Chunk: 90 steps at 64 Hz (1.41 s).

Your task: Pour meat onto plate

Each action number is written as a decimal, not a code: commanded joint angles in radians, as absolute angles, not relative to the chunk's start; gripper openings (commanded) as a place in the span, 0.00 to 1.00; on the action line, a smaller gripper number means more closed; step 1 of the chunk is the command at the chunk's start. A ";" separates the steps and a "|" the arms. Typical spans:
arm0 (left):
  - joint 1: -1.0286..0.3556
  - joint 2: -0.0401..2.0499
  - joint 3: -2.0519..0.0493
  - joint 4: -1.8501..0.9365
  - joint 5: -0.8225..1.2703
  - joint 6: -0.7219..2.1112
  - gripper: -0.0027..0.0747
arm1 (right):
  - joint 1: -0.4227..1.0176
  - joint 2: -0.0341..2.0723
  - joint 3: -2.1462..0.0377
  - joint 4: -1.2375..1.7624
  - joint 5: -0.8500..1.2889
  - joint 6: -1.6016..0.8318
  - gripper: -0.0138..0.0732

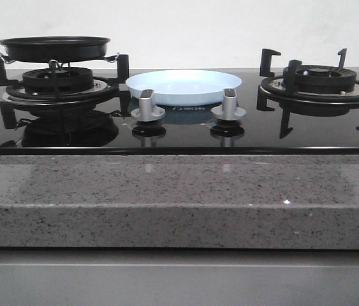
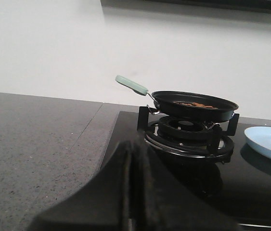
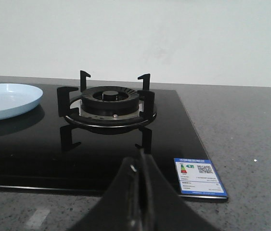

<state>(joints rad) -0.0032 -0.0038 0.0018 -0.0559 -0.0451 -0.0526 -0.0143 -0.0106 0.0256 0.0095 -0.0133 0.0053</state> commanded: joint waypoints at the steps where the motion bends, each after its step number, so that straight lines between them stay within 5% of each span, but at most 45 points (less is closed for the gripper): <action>1: -0.004 -0.019 0.010 -0.066 -0.128 -0.052 0.01 | -0.022 -0.028 0.021 0.000 -0.097 0.000 0.08; 56: -0.004 -0.019 -0.012 -0.074 -0.194 -0.062 0.01 | -0.022 -0.028 0.013 0.000 -0.107 0.000 0.08; 90: -0.004 0.197 -0.549 -0.056 0.204 -0.060 0.01 | -0.022 0.160 -0.505 0.000 0.336 0.000 0.08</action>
<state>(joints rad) -0.0032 0.1234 -0.4525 -0.0660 0.2005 -0.0526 -0.0143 0.0865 -0.4084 0.0095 0.3213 0.0053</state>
